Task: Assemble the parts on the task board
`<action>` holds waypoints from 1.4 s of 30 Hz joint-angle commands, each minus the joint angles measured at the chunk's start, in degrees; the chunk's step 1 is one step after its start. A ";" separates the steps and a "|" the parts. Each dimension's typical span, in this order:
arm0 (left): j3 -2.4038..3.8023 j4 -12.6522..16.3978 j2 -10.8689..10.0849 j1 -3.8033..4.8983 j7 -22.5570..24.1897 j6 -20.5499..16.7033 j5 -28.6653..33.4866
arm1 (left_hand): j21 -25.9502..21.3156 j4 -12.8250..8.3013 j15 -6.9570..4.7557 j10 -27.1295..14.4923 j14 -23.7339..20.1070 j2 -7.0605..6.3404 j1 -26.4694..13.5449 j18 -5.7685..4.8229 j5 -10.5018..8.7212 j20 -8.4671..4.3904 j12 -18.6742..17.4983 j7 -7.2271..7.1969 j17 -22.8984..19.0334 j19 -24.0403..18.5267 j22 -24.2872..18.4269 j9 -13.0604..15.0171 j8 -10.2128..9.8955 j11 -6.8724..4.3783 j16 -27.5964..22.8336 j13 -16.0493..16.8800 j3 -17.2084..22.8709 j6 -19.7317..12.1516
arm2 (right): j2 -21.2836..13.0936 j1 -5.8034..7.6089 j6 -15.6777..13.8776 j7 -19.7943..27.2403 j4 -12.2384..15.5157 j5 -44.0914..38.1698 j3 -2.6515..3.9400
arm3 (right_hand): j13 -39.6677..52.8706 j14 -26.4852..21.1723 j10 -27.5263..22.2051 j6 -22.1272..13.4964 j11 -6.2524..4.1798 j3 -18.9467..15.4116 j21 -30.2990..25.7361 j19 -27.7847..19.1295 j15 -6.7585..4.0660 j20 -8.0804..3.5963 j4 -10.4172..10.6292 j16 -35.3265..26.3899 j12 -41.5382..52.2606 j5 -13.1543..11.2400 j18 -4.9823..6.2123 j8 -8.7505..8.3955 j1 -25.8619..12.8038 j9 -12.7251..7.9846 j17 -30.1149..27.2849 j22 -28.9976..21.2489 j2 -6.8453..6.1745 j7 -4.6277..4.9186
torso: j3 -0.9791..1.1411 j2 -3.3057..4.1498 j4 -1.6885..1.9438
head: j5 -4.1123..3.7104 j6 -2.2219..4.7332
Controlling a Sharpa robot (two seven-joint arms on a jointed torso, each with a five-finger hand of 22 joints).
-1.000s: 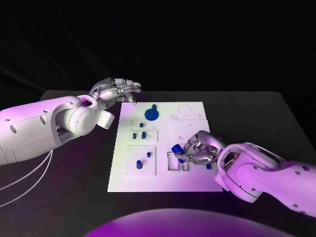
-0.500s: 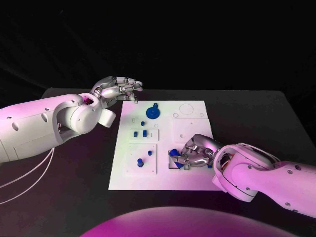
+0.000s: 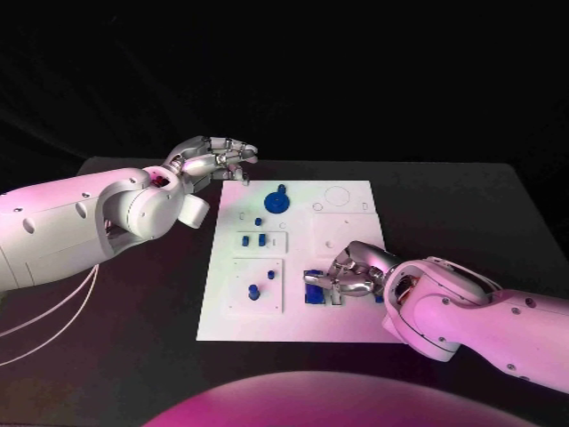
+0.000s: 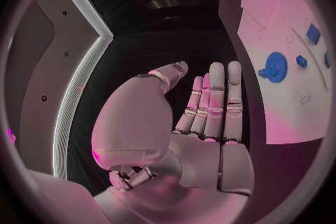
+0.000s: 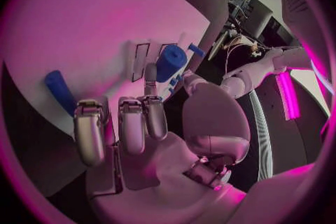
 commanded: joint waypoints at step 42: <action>0.04 0.17 -0.22 0.04 0.51 -0.31 0.17 | -0.17 -0.08 -0.10 -0.34 -0.28 0.44 -0.07 1.08 0.31 0.15 0.43 1.28 0.10 0.02 -0.09 -0.08 0.31 -0.19 0.03 -0.09 0.15 -0.49 | -3.08 -0.18 3.54 5.11 3.07 -3.27 -0.03 | 11.15 5.75 3.31 0.42 -1.04 -8.66 0.31 6.20 -0.96 -0.75 -0.38 0.68 -0.51 7.48 -0.38 1.49 17.57 5.91 14.15 15.08 1.88 -0.59 | 0.01 0.04 0.02 | 0.05 -0.18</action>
